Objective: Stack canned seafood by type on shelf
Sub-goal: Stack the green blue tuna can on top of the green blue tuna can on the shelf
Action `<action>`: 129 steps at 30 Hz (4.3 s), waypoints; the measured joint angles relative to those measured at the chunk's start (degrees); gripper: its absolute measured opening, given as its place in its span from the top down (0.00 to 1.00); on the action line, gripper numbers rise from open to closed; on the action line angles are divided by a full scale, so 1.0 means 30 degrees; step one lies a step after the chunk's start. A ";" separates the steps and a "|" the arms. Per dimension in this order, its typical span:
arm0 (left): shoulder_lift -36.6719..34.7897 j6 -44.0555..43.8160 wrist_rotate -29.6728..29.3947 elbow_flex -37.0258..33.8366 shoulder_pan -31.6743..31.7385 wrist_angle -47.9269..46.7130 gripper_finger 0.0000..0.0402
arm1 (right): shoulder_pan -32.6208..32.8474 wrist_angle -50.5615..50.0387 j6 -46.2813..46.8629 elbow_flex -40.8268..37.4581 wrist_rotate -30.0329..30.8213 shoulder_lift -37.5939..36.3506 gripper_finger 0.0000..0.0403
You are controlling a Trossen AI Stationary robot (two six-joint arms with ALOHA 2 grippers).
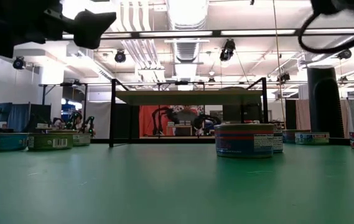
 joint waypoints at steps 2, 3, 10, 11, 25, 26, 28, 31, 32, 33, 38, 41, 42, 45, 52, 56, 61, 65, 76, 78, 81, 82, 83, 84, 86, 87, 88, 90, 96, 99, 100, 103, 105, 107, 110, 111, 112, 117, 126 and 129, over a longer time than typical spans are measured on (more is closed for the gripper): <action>0.0305 0.0166 0.0000 0.0023 0.0000 0.0153 0.01 | 0.0265 -0.0039 0.0540 0.0626 -0.0056 0.0127 0.94; 0.0448 0.0297 -0.0006 0.0023 0.0000 0.0279 0.01 | 0.0394 -0.0013 0.0923 0.0915 -0.0018 0.0165 0.94; 0.0715 0.1583 -0.0969 0.0031 0.0033 0.0672 0.01 | 0.0882 -0.0566 0.1724 0.2624 0.4339 0.0008 0.94; 0.0715 0.1860 -0.0969 0.0031 0.0044 0.0644 0.01 | 0.0882 -0.0919 0.1632 0.3061 0.6332 -0.0189 0.94; 0.0679 0.3968 -0.1104 0.0059 0.0498 -0.1362 0.01 | -0.1141 -0.2099 0.3421 0.5028 2.7083 -0.5515 0.94; 0.0645 0.3911 -0.1375 0.0064 0.0495 -0.1773 0.01 | -0.1231 -0.1388 0.2658 0.4810 2.7412 -0.5780 0.94; 0.0620 0.3717 -0.2428 0.0234 0.0481 -0.2638 0.01 | -0.1331 0.0235 0.0688 0.4340 2.7637 -0.6134 0.94; 0.0605 0.2950 -0.4341 0.0687 0.0481 -0.4240 0.01 | -0.1355 0.3613 -0.2097 0.3459 2.7811 -0.6260 0.94; 0.0613 0.2556 -0.4774 0.0906 0.0481 -0.5037 0.01 | -0.1355 0.4858 -0.3157 0.3146 2.7796 -0.6205 0.94; 0.0613 0.2140 -0.5066 0.1147 0.0435 -0.6089 0.01 | -0.1355 0.6167 -0.4373 0.2883 2.7791 -0.6036 0.94; 0.0613 -0.1607 -0.6249 0.3455 0.0033 -1.3100 0.01 | -0.1355 1.0668 -1.2109 0.2274 2.6099 -0.4625 0.94; 0.0761 -0.4612 -0.6852 0.5447 -0.0096 -1.9027 0.02 | -0.1347 1.0786 -1.5454 0.2254 2.5361 -0.3743 0.94; 0.0884 -0.5693 -0.7176 0.6108 -0.0139 -2.1049 0.03 | -0.1347 1.0759 -1.5927 0.2240 2.5389 -0.3547 0.94; 0.1535 -0.8798 -0.9197 0.7894 -0.0343 -2.6582 0.09 | -0.1386 1.0766 -1.6706 0.2118 2.5873 -0.3142 0.94; 0.4092 -1.5202 -1.2505 1.0941 -0.0347 -3.4510 0.38 | -0.1398 1.0263 -1.7496 0.0553 2.5845 -0.2884 0.94; 0.6105 -1.8037 -1.2803 1.1697 0.0011 -3.7337 0.61 | -0.1406 1.0247 -1.8731 -0.0813 2.5928 -0.3107 0.94; 0.8938 -2.0081 -1.1146 1.1386 0.0306 -4.0354 0.89 | -0.1501 1.0358 -2.0046 -0.1874 2.7025 -0.3454 0.94; 1.0307 -2.0501 -1.1232 1.1459 0.0306 -4.0518 0.98 | -0.1826 1.1058 -2.0523 -0.2098 2.8035 -0.3873 0.94; 0.9320 -2.3791 -1.4718 1.1298 0.0297 -4.3666 0.99 | -0.1777 0.2844 -1.4675 0.0407 2.6681 -0.4423 0.94; 0.8676 -2.3658 -1.4197 1.1243 0.0277 -4.3674 1.00 | -0.1617 0.0960 -1.2094 0.0870 2.7563 -0.4722 0.94; 0.7733 -2.3454 -1.2386 1.1250 0.0284 -4.3505 1.00 | -0.1595 0.0404 -0.9799 0.0912 2.8766 -0.5189 0.94; 0.7442 -2.3329 -1.1420 1.1291 0.0284 -4.3569 1.00 | -0.1602 0.0558 -0.9390 0.0802 2.8794 -0.5330 0.94; 0.7152 -2.3179 -1.0374 1.1325 0.0280 -4.3563 1.00 | -0.1602 0.0570 -0.9027 0.0705 2.8786 -0.5439 0.94; 0.6918 -2.3049 -0.9334 1.1353 0.0237 -4.3539 1.00 | -0.1597 0.0573 -0.8790 0.0585 2.8774 -0.5478 0.94; 0.6484 -2.2839 -0.7501 1.1453 0.0131 -4.3635 1.00 | -0.1590 0.0860 -0.8404 0.0408 2.8642 -0.5490 0.94; 0.6289 -2.2747 -0.6778 1.1462 0.0072 -4.3725 1.00 | -0.1581 0.0891 -0.8170 0.0328 2.8607 -0.5439 0.94; 0.6164 -2.2624 -0.6224 1.1462 0.0058 -4.3872 1.00 | -0.1581 0.0831 -0.8052 0.0259 2.8618 -0.5383 0.94; 0.6042 -2.2541 -0.5665 1.1372 0.0090 -4.4110 1.00 | -0.1559 0.1120 -0.7920 0.0039 2.8618 -0.5361 0.94; 0.6900 -2.2632 -0.6291 1.1201 0.1354 -4.4999 1.00 | -0.1546 0.2675 -0.8174 -0.0612 2.8413 -0.5361 0.94; 0.7727 -2.2763 -0.7689 1.1131 0.2250 -4.4865 1.00 | -0.1544 0.2839 -0.8214 -0.0619 2.8239 -0.5325 0.94; 0.8064 -2.2772 -0.7799 1.1108 0.2551 -4.4826 1.00 | -0.1544 0.2832 -0.8221 -0.0626 2.8204 -0.5325 0.94; 0.9053 -2.2478 -0.7738 1.1004 0.3295 -4.4610 1.00 | -0.1544 0.2825 -0.8228 -0.0626 2.8203 -0.5332 0.94; 0.9666 -2.2118 -0.7332 1.0880 0.3663 -4.4359 1.00 | -0.1542 0.2825 -0.8234 -0.0633 2.8195 -0.5332 0.94; 1.0169 -2.1639 -0.6977 1.0655 0.3924 -4.3792 1.00 | -0.1508 0.2832 -0.8218 -0.0642 2.8144 -0.5332 0.94; 1.0871 -2.1191 -0.6936 1.0245 0.4228 -4.2648 1.00 | -0.1464 0.2826 -0.8221 -0.0806 2.8066 -0.5332 0.94; 1.1095 -2.1000 -0.7027 1.0078 0.4304 -4.2179 1.00 | -0.1464 0.2832 -0.8221 -0.0893 2.8064 -0.5332 0.94; 1.1332 -2.0784 -0.7266 0.9933 0.4329 -4.1661 1.00 | -0.1464 0.2832 -0.8218 -0.0986 2.8064 -0.5332 0.94; 1.2413 -1.9889 -0.7639 0.9738 0.4299 -4.0566 1.00 | -0.1464 0.2795 -0.8440 -0.1260 2.8064 -0.5332 0.94; 1.3214 -1.8589 -0.7705 1.3434 0.1321 -3.9347 1.00 | -0.1464 0.2860 -0.8720 -0.1260 2.8115 -0.5332 0.94; 1.3224 -1.7622 -0.8362 1.5270 -0.0118 -3.8181 1.00 | -0.1464 0.2897 -0.8340 -0.1260 2.8115 -0.5339 0.94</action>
